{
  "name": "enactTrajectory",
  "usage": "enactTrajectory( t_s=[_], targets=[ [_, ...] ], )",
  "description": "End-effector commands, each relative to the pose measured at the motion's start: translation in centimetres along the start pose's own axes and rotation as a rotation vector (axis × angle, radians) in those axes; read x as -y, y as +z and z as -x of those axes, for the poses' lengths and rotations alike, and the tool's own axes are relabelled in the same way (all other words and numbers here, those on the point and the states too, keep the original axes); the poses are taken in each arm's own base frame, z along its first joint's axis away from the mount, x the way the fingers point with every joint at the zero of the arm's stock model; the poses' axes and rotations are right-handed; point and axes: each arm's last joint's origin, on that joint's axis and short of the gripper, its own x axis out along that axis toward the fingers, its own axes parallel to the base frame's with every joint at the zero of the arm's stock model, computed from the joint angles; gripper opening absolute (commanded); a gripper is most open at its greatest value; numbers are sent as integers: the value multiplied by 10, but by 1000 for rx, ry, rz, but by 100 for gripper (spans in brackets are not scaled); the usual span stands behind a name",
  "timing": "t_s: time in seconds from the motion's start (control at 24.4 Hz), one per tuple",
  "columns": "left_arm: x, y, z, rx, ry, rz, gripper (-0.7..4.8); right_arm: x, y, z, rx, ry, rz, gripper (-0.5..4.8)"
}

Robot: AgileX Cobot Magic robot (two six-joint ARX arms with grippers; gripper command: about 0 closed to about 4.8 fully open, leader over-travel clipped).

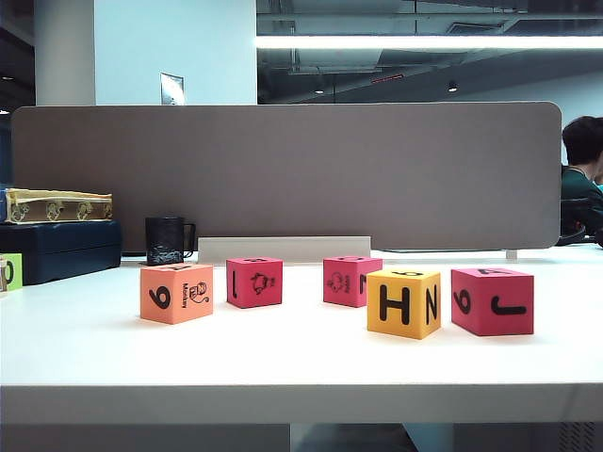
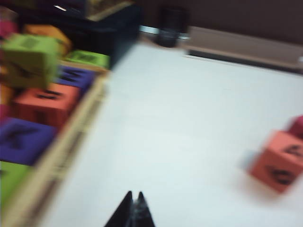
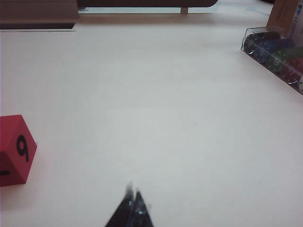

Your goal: Select the appropriate blocks from the scattered letter blocks on the table and arrange them in a row to spell out "ALOHA".

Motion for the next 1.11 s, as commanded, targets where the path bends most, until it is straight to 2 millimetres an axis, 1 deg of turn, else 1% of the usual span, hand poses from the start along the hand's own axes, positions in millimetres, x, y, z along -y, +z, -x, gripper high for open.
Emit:
enactTrajectory(
  t_s=[0.04,0.08,0.12,0.21,0.25,0.37,0.45,0.53,0.62,0.66,0.7,0.82,0.94,0.99,1.07,1.11],
  targets=[
    [4,1,1,-17,-142,72,-5,-1,1,0,29,17,-2,-1],
    [6,1,1,-25,-204,73,-5,-1,3,0,44,46,-14,-1],
    [7,1,1,-27,-229,72,-5,-2,3,0,45,63,-20,-1],
    [7,2,1,-24,-238,72,-6,-4,3,0,42,126,-59,-1],
    [7,2,1,-30,-237,110,-6,-5,3,1,35,183,-114,-1],
    [8,3,2,-40,-250,222,-6,-8,6,1,47,268,-241,-2],
    [9,4,2,-52,-279,272,-6,-9,10,2,71,336,-299,-2],
    [10,6,3,-61,-310,308,-6,-11,17,5,106,402,-315,-3],
    [12,12,5,-60,-351,332,-6,-11,25,8,133,431,-328,-5],
    [13,17,7,-52,-372,337,-6,-11,32,11,151,440,-329,-4],
    [15,27,11,-28,-398,335,-6,-11,45,17,187,448,-322,-5],
    [19,49,20,35,-420,321,-6,-11,70,30,259,455,-308,-5],
    [23,76,33,105,-441,299,-6,-11,96,44,330,460,-296,-5],
    [26,91,38,134,-449,279,-6,-10,112,51,360,452,-300,-5],
    [28,106,41,149,-453,256,-6,-10,130,57,386,454,-295,-5],
    [31,123,41,121,-449,228,-6,-10,150,62,385,472,-290,-5]
  ],
)
